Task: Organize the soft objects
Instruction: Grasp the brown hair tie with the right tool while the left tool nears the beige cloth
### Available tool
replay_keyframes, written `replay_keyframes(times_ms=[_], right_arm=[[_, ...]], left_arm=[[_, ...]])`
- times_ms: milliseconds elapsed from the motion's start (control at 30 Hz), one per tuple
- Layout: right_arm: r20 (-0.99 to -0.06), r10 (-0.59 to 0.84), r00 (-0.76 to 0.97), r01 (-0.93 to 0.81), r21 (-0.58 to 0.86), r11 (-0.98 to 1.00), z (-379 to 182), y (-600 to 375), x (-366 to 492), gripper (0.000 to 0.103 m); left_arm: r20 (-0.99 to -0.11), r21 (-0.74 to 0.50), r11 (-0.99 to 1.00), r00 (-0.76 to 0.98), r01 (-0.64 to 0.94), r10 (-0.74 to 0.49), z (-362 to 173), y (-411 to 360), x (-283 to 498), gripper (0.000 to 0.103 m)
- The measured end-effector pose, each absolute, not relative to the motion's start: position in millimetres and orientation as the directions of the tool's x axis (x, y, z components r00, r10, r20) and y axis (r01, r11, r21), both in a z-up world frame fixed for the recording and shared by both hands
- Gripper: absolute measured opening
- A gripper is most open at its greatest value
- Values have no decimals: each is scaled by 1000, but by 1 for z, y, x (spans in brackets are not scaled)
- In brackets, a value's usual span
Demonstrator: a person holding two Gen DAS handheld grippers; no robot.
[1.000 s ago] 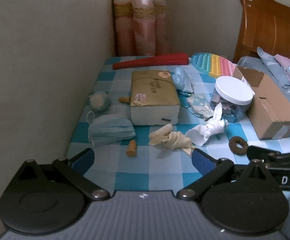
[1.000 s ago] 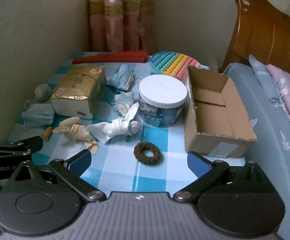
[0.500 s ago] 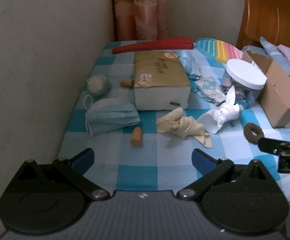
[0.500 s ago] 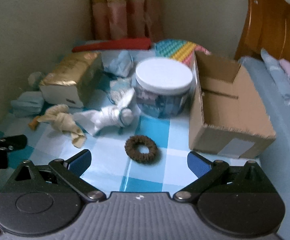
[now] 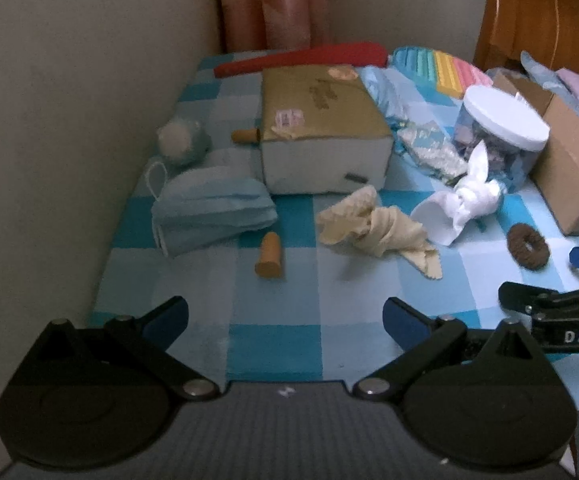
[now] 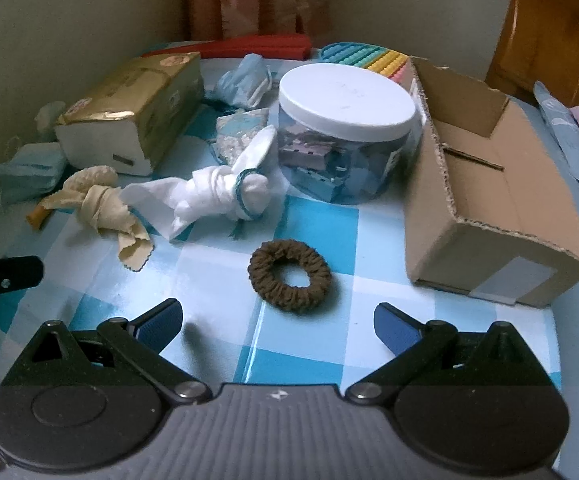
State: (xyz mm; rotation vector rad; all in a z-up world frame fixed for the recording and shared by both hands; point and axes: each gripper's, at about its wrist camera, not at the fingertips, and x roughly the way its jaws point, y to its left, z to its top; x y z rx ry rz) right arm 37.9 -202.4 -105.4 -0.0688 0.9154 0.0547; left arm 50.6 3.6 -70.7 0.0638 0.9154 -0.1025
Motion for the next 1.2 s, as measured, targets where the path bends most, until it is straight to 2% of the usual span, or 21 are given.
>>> replay_keyframes(times_ms=[733, 1000, 1200], right_arm=[[-783, 71, 618, -144, -25, 989, -112, -206, 35, 103], [-774, 70, 630, -141, -25, 990, -113, -206, 34, 103], [-764, 74, 641, -145, -26, 989, -114, -206, 32, 103]], left_arm=[[-830, -22, 994, 552, 105, -77, -96, 5, 63, 103], [-804, -8, 995, 591, 101, -67, -93, 3, 58, 102], [-721, -79, 977, 665, 199, -194, -67, -7, 59, 100]])
